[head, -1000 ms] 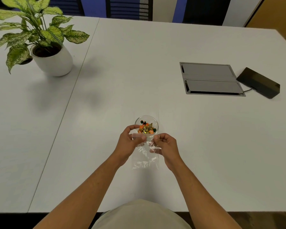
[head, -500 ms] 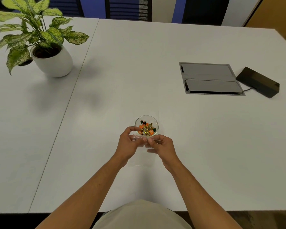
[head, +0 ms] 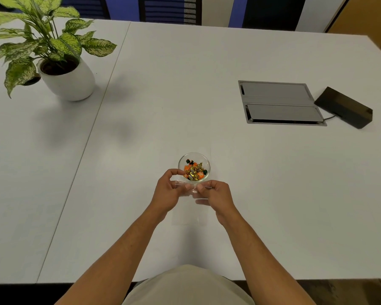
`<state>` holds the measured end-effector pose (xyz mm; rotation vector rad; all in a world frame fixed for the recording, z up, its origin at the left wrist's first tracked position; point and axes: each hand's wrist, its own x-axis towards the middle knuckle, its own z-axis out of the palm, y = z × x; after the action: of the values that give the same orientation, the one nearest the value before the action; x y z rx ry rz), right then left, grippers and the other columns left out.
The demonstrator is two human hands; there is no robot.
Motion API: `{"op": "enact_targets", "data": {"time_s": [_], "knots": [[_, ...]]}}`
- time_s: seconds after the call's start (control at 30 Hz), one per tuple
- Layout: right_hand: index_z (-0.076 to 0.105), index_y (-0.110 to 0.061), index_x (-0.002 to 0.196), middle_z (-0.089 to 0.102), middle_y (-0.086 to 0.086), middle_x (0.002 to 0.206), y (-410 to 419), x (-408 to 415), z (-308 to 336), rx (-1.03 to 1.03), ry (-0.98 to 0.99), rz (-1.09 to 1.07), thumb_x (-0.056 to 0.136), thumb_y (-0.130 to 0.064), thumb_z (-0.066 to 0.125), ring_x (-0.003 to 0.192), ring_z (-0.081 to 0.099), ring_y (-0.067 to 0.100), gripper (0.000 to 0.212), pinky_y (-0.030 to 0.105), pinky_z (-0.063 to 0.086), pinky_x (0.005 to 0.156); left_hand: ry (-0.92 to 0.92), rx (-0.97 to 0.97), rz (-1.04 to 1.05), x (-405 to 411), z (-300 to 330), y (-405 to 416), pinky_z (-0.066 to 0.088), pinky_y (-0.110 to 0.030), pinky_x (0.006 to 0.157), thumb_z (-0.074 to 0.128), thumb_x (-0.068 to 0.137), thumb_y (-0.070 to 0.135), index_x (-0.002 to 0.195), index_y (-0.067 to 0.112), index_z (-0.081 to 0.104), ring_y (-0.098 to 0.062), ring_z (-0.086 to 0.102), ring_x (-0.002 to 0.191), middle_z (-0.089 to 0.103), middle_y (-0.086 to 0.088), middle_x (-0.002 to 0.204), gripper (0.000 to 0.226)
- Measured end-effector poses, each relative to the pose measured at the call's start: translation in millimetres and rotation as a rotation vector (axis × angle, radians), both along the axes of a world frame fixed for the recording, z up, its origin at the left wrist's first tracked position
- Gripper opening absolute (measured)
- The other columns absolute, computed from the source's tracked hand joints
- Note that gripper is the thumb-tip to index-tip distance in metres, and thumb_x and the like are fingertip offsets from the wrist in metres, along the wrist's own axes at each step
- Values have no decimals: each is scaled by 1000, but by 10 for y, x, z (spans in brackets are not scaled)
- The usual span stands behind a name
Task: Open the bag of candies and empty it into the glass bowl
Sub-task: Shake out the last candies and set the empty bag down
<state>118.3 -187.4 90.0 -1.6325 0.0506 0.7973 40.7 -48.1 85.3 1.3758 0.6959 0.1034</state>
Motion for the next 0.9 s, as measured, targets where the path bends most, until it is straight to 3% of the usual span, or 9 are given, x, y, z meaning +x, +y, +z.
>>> {"op": "enact_targets", "data": {"time_s": [0.1,0.3,0.5,0.6,0.8,0.9], "knots": [[74,-12,81,78,9,80,-49,4,-40,18,38,29,93,-7,61,77,76,24,18,30,60,62,-26,-63,-19,-46,-43,7,59,-43,86,74,80,8,106,29,61,-30,75,84,77,-16,91,36],[71,-3,97,78,10,81,-137,42,-99,64,151,86,98,-6,51,77,75,25,20,31,62,65,-43,-184,-107,-109,-78,55,59,-28,75,56,93,2,125,23,55,-31,74,90,78,-14,94,39],[71,-4,102,78,10,91,-259,128,-131,149,337,223,102,-7,43,86,75,23,28,29,60,67,-27,-331,-181,-209,-151,134,58,-40,87,51,97,5,130,25,50,-34,70,104,73,-18,110,39],[69,-2,106,76,15,98,-278,183,-178,119,357,287,102,-7,43,92,74,27,27,33,61,73,6,-384,-164,-234,-203,153,59,-42,85,51,96,3,126,18,51,-33,69,106,72,-18,113,33],[70,0,103,74,17,97,-300,219,-364,-51,262,265,99,-9,52,88,74,26,20,39,61,80,207,-144,-35,-205,-292,159,58,-34,70,77,78,8,103,13,64,-25,75,86,78,-12,92,28],[70,0,101,74,17,94,-300,199,-470,-107,215,238,98,-9,54,82,73,24,18,36,61,76,304,4,26,-167,-359,118,51,-28,66,84,70,14,85,16,68,-16,72,74,78,-6,78,23]]}}
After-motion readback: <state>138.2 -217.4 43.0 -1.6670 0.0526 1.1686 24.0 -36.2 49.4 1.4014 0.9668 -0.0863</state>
